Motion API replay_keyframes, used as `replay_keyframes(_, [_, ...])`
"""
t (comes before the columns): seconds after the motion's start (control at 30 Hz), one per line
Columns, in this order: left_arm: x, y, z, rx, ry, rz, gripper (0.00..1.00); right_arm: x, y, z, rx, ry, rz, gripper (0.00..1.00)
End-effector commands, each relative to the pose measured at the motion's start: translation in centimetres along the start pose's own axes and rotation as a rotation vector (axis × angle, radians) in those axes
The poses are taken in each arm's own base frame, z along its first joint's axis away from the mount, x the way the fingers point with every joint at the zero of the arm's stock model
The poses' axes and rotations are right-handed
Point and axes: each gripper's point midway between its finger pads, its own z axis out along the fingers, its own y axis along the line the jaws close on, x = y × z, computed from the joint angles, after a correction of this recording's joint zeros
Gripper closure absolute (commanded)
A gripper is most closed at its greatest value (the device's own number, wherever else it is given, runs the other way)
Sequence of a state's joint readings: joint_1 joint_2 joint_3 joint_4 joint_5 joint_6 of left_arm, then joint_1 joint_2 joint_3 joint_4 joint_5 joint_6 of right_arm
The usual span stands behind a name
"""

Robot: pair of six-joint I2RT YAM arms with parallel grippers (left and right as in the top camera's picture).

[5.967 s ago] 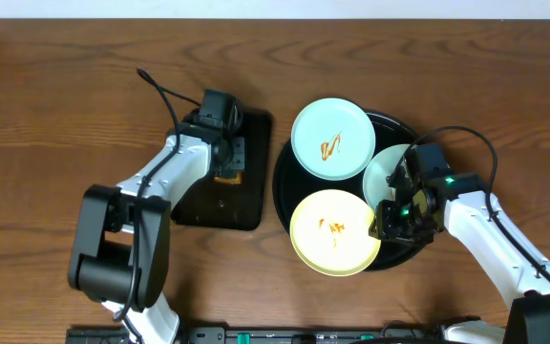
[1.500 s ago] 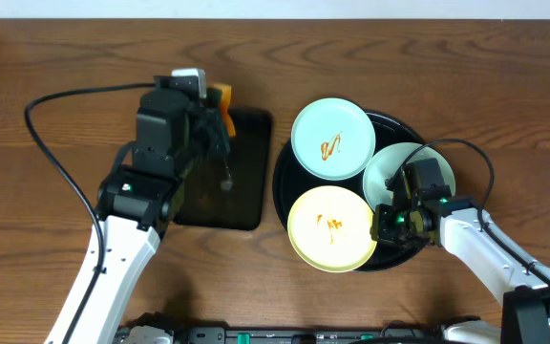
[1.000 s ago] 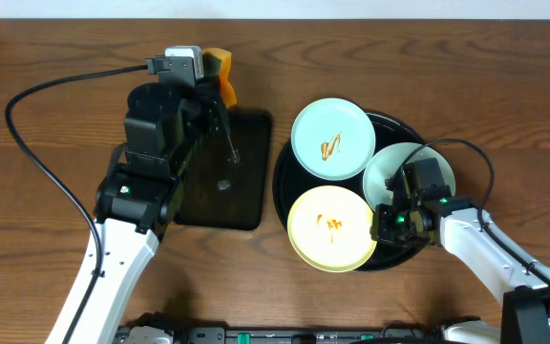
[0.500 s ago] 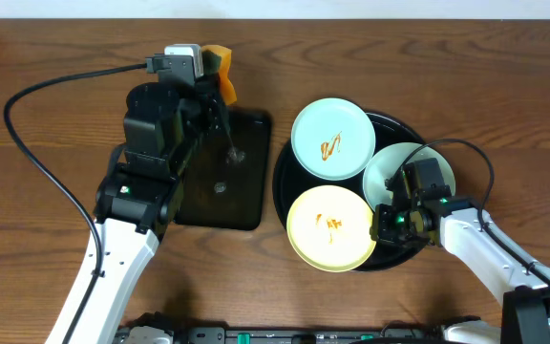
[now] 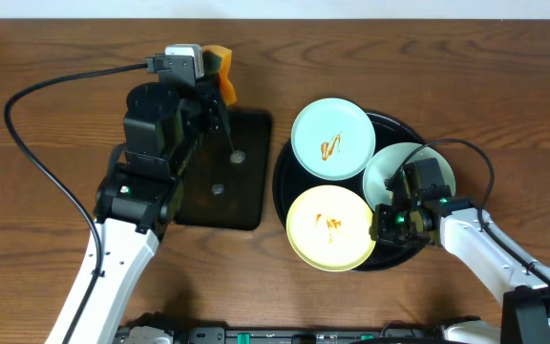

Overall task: Clean dirty plates on tray and stack at the side
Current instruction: 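Lift the sponge with the left gripper above the black tray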

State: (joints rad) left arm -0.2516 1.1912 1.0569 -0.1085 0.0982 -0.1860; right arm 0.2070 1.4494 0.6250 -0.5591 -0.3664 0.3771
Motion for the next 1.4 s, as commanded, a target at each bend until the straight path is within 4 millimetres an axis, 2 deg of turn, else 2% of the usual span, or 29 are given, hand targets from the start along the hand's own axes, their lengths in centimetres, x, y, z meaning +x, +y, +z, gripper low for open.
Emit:
replay_keyframes(0.0, [-1.9, -0.6, -1.0, 0.012, -0.048, 0.013, 0.92, 0.4, 0.0, 0.2, -0.001, 0.011, 0.004, 0.99])
replay_keyframes(0.93, [-1.6, -0.5, -0.8, 0.009, -0.035, 0.012, 0.93, 0.4, 0.0, 0.2, -0.001, 0.011, 0.004, 0.99])
replay_keyframes(1.13, [0.7, 0.1, 0.0, -0.013, 0.052, 0.008, 0.93, 0.4, 0.0, 0.2, -0.001, 0.011, 0.004, 0.99])
replay_keyframes(1.37, [6.9, 1.8, 1.9, -0.074, 0.277, -0.03, 0.92, 0.4, 0.0, 0.2, -0.001, 0.012, 0.004, 0.99])
